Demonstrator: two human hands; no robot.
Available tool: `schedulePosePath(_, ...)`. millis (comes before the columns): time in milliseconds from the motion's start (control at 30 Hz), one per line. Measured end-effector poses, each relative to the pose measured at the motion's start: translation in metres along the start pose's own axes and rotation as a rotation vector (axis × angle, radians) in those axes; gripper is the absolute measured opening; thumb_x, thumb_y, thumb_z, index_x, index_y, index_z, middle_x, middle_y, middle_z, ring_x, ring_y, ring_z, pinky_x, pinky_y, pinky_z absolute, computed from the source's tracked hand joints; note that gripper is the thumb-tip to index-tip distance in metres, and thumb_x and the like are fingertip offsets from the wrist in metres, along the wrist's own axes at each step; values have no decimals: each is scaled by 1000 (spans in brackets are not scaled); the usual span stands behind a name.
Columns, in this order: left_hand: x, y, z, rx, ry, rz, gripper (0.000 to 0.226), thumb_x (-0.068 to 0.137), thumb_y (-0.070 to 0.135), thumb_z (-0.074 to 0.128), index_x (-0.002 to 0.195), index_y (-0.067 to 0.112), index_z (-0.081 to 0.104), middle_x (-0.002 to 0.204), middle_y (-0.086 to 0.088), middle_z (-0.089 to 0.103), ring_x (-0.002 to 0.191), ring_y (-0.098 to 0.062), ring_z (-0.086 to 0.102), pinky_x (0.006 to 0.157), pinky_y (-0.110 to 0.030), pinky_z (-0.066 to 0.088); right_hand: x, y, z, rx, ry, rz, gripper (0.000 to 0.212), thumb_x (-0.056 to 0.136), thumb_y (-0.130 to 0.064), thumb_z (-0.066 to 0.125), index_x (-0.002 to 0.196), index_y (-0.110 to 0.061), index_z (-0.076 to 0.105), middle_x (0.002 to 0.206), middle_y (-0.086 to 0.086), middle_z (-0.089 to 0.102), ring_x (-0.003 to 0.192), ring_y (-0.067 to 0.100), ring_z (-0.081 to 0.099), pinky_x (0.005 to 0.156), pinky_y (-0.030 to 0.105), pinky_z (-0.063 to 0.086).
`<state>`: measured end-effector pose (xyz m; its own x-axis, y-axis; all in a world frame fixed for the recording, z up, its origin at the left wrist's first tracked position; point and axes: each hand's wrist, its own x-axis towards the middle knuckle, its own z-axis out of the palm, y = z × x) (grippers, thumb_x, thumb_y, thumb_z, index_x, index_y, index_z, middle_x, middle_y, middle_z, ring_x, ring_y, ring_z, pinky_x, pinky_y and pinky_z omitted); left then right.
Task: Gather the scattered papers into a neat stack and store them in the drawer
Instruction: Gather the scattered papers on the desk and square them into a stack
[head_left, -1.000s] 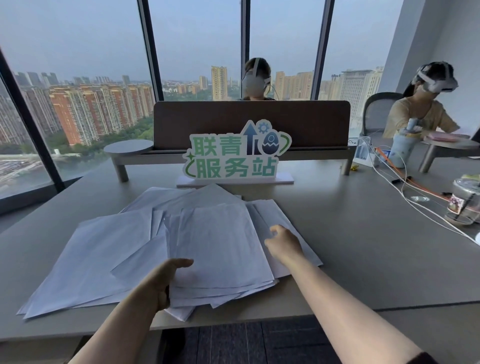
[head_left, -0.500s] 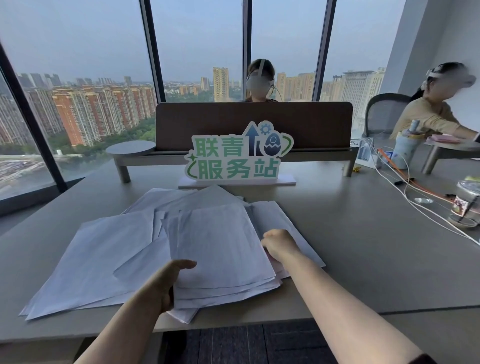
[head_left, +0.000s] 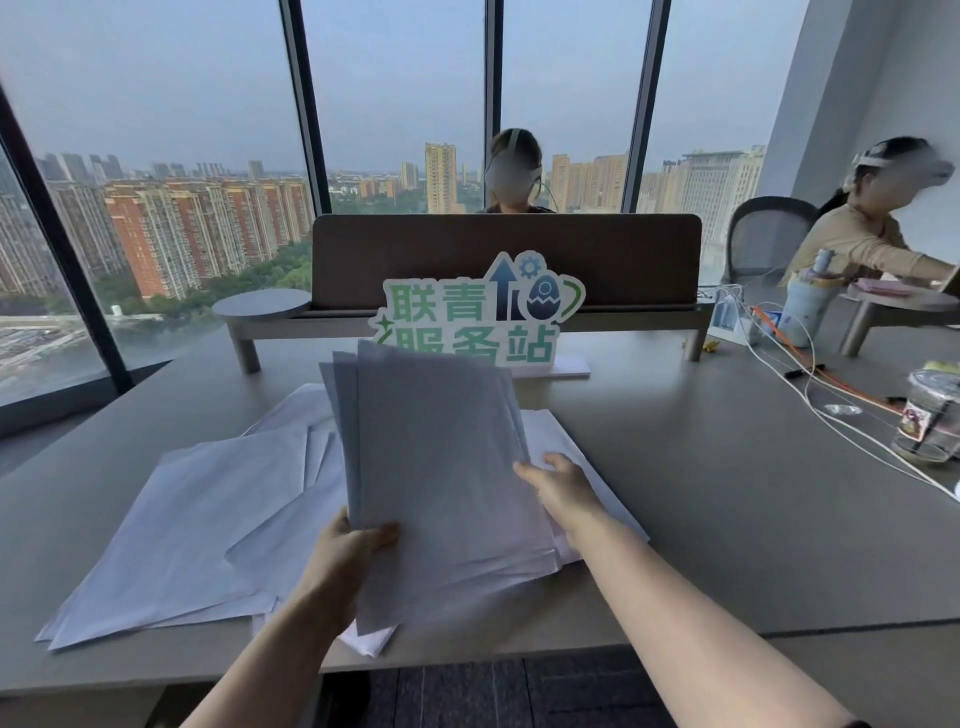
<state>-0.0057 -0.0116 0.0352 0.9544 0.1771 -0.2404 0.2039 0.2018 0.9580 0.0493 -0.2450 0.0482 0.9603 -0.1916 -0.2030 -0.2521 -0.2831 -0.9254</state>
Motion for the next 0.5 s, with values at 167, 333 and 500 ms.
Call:
schedulePosePath(167, -3, 12, 5, 9, -20, 212, 37, 57, 12, 71, 94, 11, 66, 89, -10, 70, 80, -23, 61, 80, -42, 51, -8, -20, 2, 164, 117, -221, 26, 72, -24, 61, 87, -2, 61, 80, 16, 63, 67, 18, 51, 60, 30, 39)
schedulePosePath(333, -1, 17, 10, 34, 22, 365, 17, 75, 2, 76, 84, 13, 68, 73, 3, 72, 69, -13, 61, 66, -30, 51, -25, -30, 4, 327, 189, -439, 7, 84, -9, 56, 80, -7, 51, 69, 1, 53, 63, 17, 48, 58, 31, 40)
schedulePosePath(500, -3, -5, 6, 57, 53, 315, 9, 76, 5, 76, 78, 13, 72, 64, 8, 73, 65, -10, 65, 66, -30, 52, -41, 3, 12, 293, -12, -426, 29, 82, -24, 59, 110, -31, 56, 102, -10, 72, 92, 2, 68, 79, 22, 52)
